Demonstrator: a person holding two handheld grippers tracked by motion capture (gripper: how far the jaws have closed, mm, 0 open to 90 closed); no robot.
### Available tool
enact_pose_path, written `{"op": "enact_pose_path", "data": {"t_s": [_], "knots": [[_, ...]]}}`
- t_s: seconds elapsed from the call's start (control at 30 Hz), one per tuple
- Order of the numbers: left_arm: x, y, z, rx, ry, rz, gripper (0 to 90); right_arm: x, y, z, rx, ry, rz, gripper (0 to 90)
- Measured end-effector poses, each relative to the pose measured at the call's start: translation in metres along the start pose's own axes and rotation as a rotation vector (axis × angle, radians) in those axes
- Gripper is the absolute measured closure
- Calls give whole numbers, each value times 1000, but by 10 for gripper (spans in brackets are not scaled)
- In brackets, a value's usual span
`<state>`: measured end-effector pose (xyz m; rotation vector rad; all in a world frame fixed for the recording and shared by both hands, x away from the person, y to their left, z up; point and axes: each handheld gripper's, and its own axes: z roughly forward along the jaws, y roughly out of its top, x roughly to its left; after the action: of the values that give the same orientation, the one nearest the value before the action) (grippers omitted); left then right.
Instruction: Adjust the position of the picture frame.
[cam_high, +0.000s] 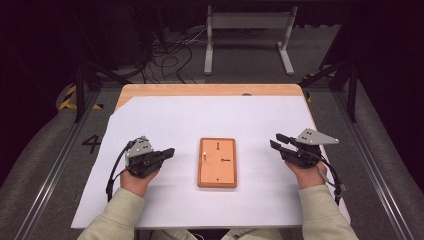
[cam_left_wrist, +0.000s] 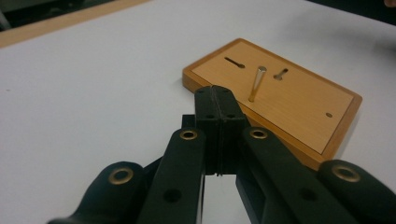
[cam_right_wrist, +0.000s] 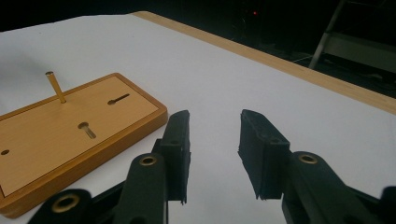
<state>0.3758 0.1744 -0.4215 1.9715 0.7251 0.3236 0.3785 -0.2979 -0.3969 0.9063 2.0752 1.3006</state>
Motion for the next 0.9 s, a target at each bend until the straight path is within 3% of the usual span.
{"op": "enact_pose_path", "data": {"t_s": [0.13, 0.2, 0.23, 0.27, 0.33, 0.37, 0.43, 0.47, 0.5, 0.57, 0.7, 0.9], "knots": [[-5, 1, 16, 92, -72, 13, 897, 0, -1, -3, -1, -7, -7, 655], [-10, 2, 27, 180, -120, 33, 898, 0, -1, -5, -2, -8, -7, 654], [-15, 3, 36, 248, -143, 52, 898, 0, -1, -5, -3, -10, -4, 653], [-15, 3, 36, 248, -143, 52, 898, 0, -1, -5, -3, -10, -4, 653], [-24, 6, 52, 386, -189, 67, 897, 0, -2, -6, -4, -11, -1, 648], [-24, 6, 52, 386, -189, 67, 897, 0, -2, -6, -4, -11, -1, 648], [-32, 7, 62, 446, -208, 99, 897, 1, -3, -5, 3, -6, -4, 646], [-32, 7, 62, 446, -208, 99, 897, 1, -3, -5, 3, -6, -4, 646], [-36, 6, 64, 477, -219, 76, 897, 2, -3, -5, 4, -6, -4, 646], [-36, 5, 67, 485, -230, 83, 897, 2, -3, -6, 4, -8, -9, 642], [-33, 5, 68, 476, -245, 91, 898, 2, -3, -8, 2, -12, -7, 637], [-45, 10, 80, 468, -307, 122, 898, 2, -4, -11, 6, -19, -9, 636]]}}
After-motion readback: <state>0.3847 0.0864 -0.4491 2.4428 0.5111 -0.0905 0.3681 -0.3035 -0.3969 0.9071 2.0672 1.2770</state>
